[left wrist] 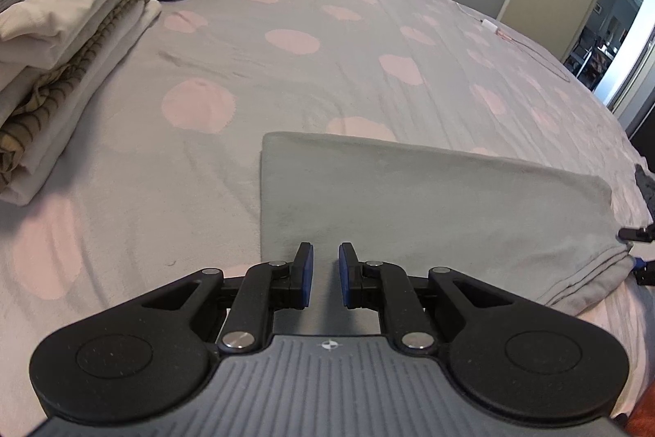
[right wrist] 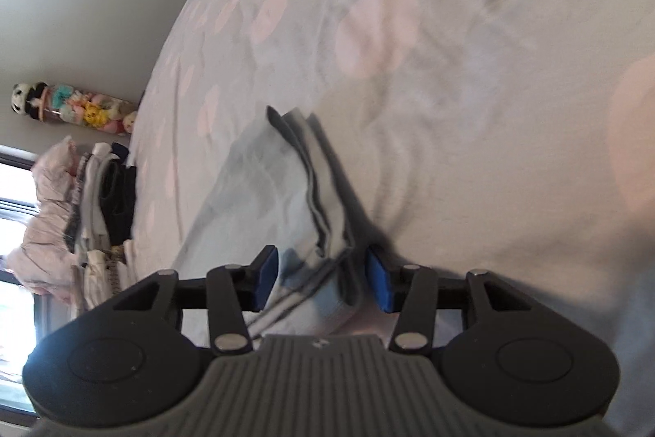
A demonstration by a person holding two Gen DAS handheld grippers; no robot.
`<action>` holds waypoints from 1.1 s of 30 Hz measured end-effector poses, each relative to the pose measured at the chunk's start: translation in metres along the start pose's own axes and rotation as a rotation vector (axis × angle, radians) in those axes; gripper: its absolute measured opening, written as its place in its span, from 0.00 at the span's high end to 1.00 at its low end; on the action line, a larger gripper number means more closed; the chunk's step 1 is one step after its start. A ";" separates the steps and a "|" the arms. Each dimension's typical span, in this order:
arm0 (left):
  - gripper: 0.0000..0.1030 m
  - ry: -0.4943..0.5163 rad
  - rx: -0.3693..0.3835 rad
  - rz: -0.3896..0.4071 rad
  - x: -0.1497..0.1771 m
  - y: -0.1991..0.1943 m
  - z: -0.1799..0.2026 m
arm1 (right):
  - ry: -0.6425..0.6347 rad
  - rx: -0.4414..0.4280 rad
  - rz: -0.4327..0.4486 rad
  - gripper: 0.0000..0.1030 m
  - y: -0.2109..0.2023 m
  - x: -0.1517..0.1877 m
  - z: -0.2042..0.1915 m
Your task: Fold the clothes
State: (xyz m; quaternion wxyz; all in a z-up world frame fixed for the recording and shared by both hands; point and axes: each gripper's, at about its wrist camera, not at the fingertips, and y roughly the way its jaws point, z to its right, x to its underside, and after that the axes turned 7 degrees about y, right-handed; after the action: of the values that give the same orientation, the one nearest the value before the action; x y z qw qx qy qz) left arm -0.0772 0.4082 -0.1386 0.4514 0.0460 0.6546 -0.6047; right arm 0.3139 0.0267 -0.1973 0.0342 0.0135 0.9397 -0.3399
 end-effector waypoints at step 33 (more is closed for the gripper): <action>0.86 -0.185 0.047 0.184 -0.013 -0.042 -0.057 | -0.444 0.118 0.135 0.81 -0.018 0.086 -0.232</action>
State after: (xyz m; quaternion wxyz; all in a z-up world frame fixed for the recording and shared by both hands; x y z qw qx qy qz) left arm -0.1258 0.4502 -0.1065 0.5622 0.0605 0.5889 -0.5775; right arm 0.2142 0.1612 -0.0142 0.2616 0.0031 0.8847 -0.3858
